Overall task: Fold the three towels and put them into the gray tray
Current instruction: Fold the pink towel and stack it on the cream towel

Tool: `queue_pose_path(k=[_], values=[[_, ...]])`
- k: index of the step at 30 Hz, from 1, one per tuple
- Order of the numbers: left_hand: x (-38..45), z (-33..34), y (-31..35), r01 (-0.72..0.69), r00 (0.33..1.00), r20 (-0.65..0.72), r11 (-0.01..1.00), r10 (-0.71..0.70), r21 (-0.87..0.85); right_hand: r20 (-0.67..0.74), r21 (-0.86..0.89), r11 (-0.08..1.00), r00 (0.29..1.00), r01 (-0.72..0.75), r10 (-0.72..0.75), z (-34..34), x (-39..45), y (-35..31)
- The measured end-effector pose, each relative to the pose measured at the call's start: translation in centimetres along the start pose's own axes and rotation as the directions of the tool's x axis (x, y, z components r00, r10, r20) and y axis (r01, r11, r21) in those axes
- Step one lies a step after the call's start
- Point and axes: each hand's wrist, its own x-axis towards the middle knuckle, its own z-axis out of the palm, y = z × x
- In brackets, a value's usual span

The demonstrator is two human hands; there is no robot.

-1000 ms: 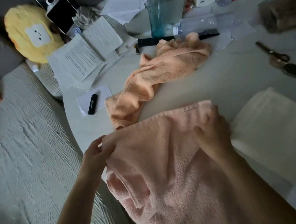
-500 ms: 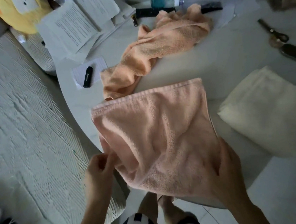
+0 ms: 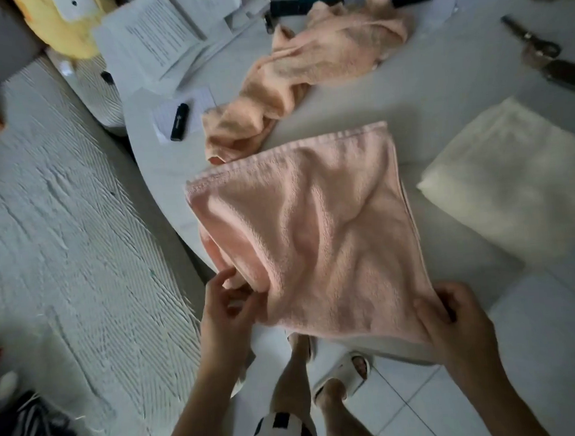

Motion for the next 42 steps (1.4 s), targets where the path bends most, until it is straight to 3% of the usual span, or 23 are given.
queue_pose_path(k=[3, 6, 8, 11, 15, 21, 27, 29, 33, 36, 39, 42], values=[[0.2, 0.0, 0.7, 0.062, 0.997, -0.036, 0.996, -0.064, -0.057, 0.198, -0.014, 1.0, 0.98, 0.001, 0.002, -1.4, -0.4, 0.3], [0.2, -0.2, 1.2, 0.036, 0.987, -0.156, 0.996, -0.048, -0.084, 0.243, -0.016, 0.999, 0.969, -0.047, 0.049, -2.4, -1.1, 1.0], [-0.1, -0.1, 1.3, 0.021, 0.987, -0.157, 1.0, -0.018, 0.014, 0.254, -0.002, 0.995, 0.963, -0.097, 0.094, -2.7, -1.7, 1.7], [-1.0, 0.7, 1.1, -0.023, 0.999, -0.015, 0.968, 0.028, 0.249, 0.276, 0.099, 0.976, 0.948, -0.194, 0.16, -2.9, -2.3, 2.5], [-0.8, 0.2, 1.9, -0.109, 0.994, 0.03, 0.916, 0.106, 0.387, 0.331, 0.152, 0.959, 0.927, -0.238, 0.177, -3.0, -2.5, 2.1], [-1.0, 0.3, 3.6, -0.167, 0.985, 0.03, 0.889, 0.171, 0.427, 0.296, 0.332, 0.919, 0.948, -0.214, 0.114, -4.5, -1.9, -0.8], [-0.9, -4.0, 7.7, -0.13, 0.949, -0.247, 0.959, 0.194, 0.253, 0.22, 0.409, 0.898, 0.973, -0.163, 0.077, -7.8, -1.1, -4.2], [-1.5, -6.3, 9.1, -0.133, 0.939, -0.284, 0.968, 0.192, 0.214, 0.144, 0.406, 0.908, 0.989, -0.098, 0.043, -9.4, -0.4, -5.1], [-2.6, -9.5, 9.4, -0.048, 0.965, -0.243, 0.98, 0.095, 0.194, 0.045, 0.366, 0.928, 0.998, -0.066, 0.054, -11.3, 0.8, -5.8], [-3.4, -9.5, 7.2, 0.044, 0.979, -0.2, 0.998, -0.035, 0.041, 0.043, 0.237, 0.965, 0.994, -0.111, 0.104, -11.1, 0.3, -4.4], [-5.1, -8.0, 4.1, 0.21, 0.977, -0.009, 0.975, -0.212, -0.071, 0.12, 0.178, 0.951, 0.964, -0.254, 0.235, -10.1, -0.9, -1.5], [-6.6, -6.2, 1.1, 0.39, 0.909, 0.215, 0.91, -0.357, -0.14, 0.207, 0.097, 0.924, 0.916, -0.369, 0.344, -8.9, -1.9, 0.8]])
